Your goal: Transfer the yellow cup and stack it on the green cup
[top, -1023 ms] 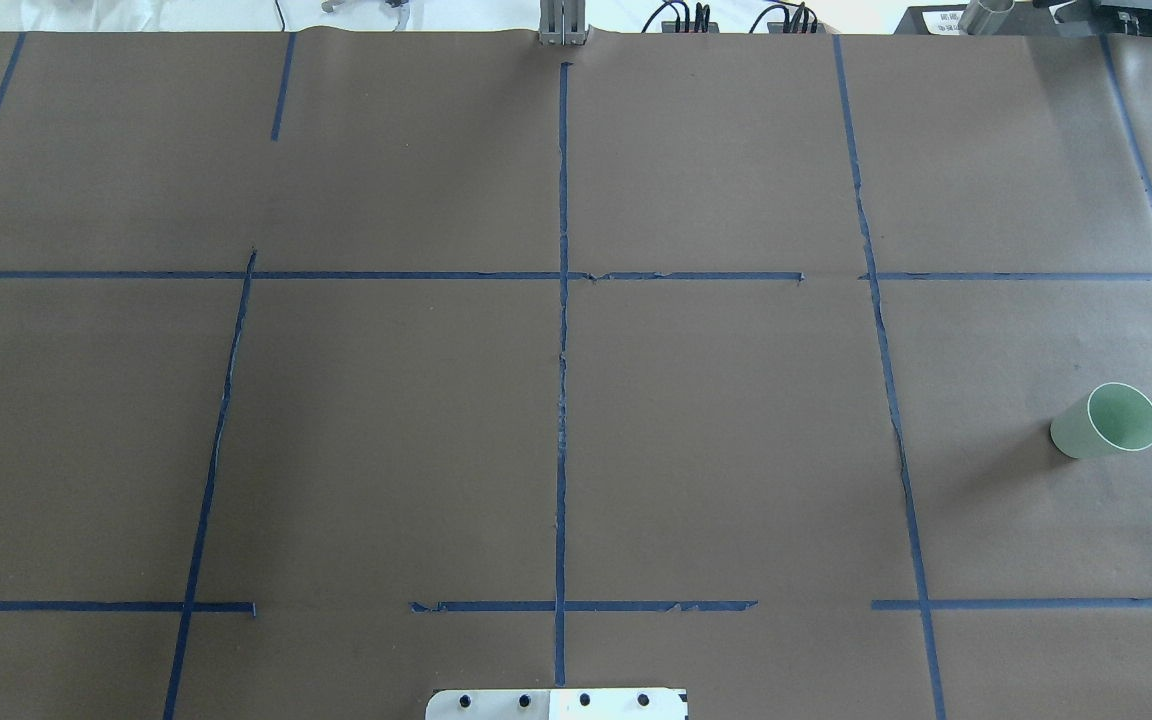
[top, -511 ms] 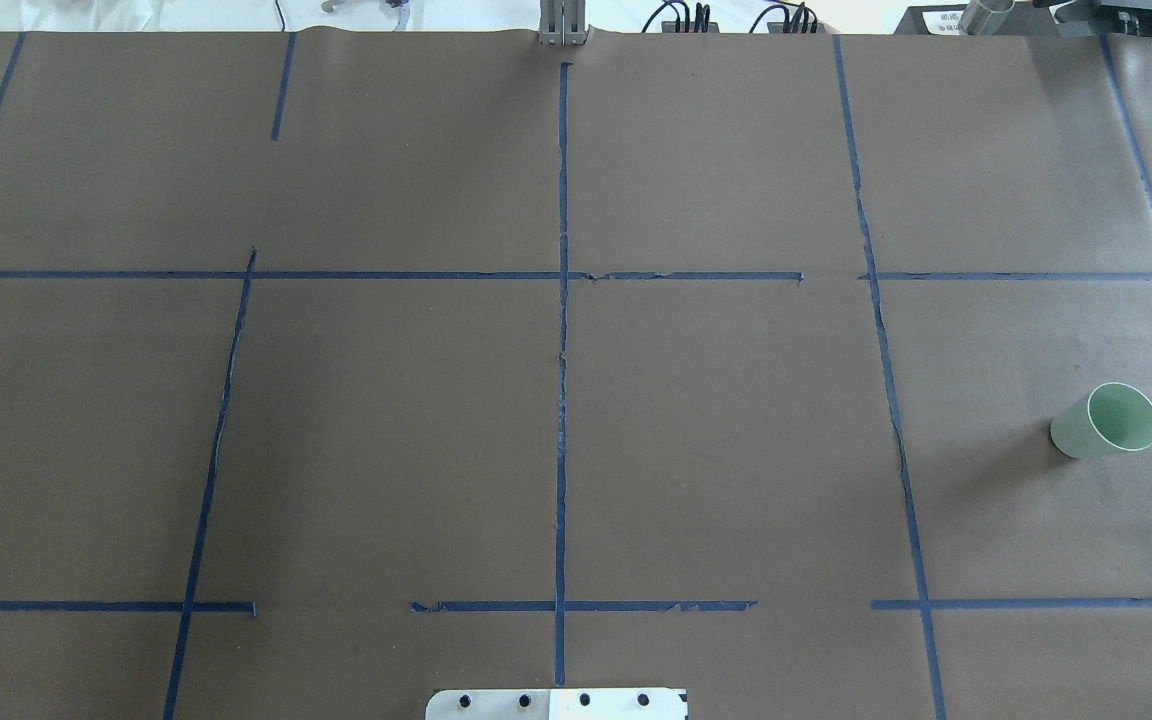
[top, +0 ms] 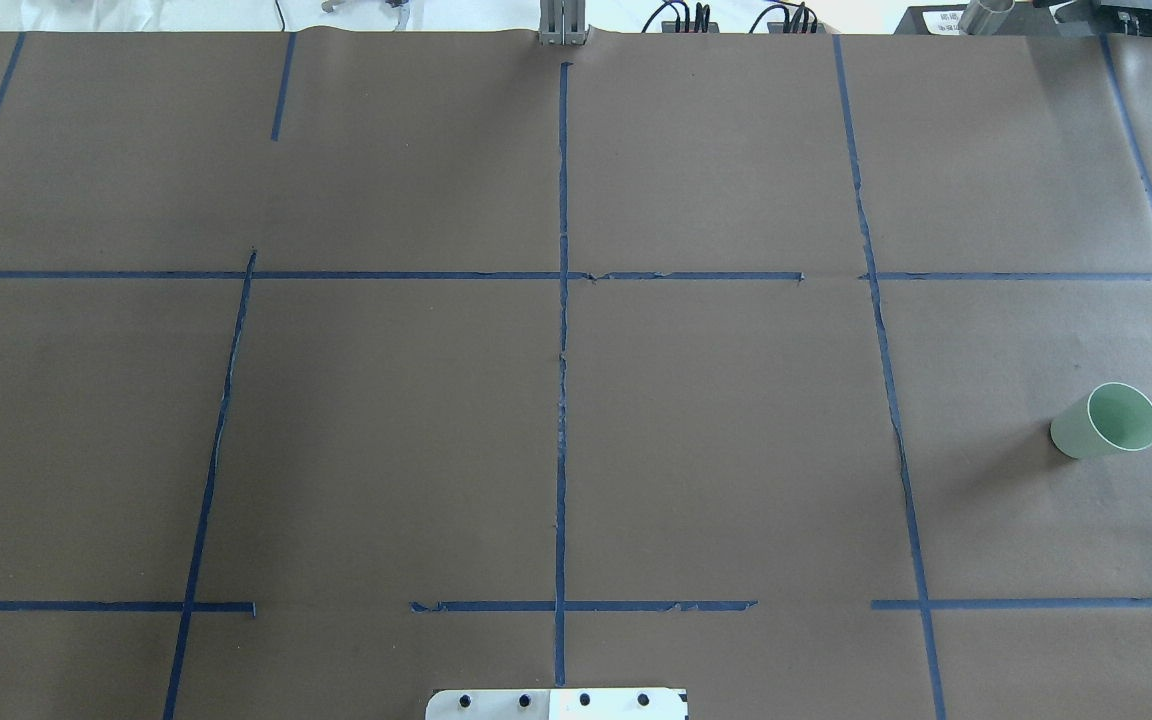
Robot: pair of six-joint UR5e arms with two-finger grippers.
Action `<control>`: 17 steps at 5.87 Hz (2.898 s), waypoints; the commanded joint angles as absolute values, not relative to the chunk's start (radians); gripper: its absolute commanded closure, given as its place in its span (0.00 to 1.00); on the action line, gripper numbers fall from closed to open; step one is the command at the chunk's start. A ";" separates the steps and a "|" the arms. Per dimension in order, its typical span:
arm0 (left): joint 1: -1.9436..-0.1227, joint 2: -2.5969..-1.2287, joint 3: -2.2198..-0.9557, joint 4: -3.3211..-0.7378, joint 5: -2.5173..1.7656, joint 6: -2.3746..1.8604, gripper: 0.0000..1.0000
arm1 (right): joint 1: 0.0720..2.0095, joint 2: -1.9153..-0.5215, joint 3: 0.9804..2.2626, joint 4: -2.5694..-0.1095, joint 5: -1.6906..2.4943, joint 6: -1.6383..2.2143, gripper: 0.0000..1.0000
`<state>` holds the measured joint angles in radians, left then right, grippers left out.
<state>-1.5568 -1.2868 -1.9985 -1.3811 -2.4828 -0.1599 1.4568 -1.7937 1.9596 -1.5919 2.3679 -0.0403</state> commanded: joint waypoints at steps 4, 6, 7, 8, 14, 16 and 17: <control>-1.118 -1.285 -2.000 -1.743 -2.069 -1.214 0.00 | 1.456 -1.801 1.954 -1.588 2.367 -0.034 0.00; -1.022 -1.270 -2.025 -1.730 -1.915 -1.494 0.00 | 1.454 -1.804 1.953 -1.589 2.364 -0.037 0.00; -0.990 -1.217 -2.014 -1.721 -1.849 -1.581 0.00 | 1.456 -1.804 1.954 -1.589 2.365 -0.043 0.00; -0.939 -1.218 -2.003 -1.660 -1.817 -1.671 0.00 | 1.456 -1.802 1.954 -1.588 2.358 -0.043 0.00; -0.596 -1.308 -1.974 -1.041 -1.634 -2.382 0.00 | 1.451 -1.815 1.951 -1.588 2.342 -0.048 0.00; -0.572 -1.354 -1.900 -0.979 -1.635 -2.524 0.00 | 1.451 -1.825 1.951 -1.588 2.344 -0.049 0.00; -0.543 -1.371 -1.878 -0.976 -1.635 -2.536 0.00 | 1.451 -1.830 1.950 -1.589 2.345 -0.054 0.00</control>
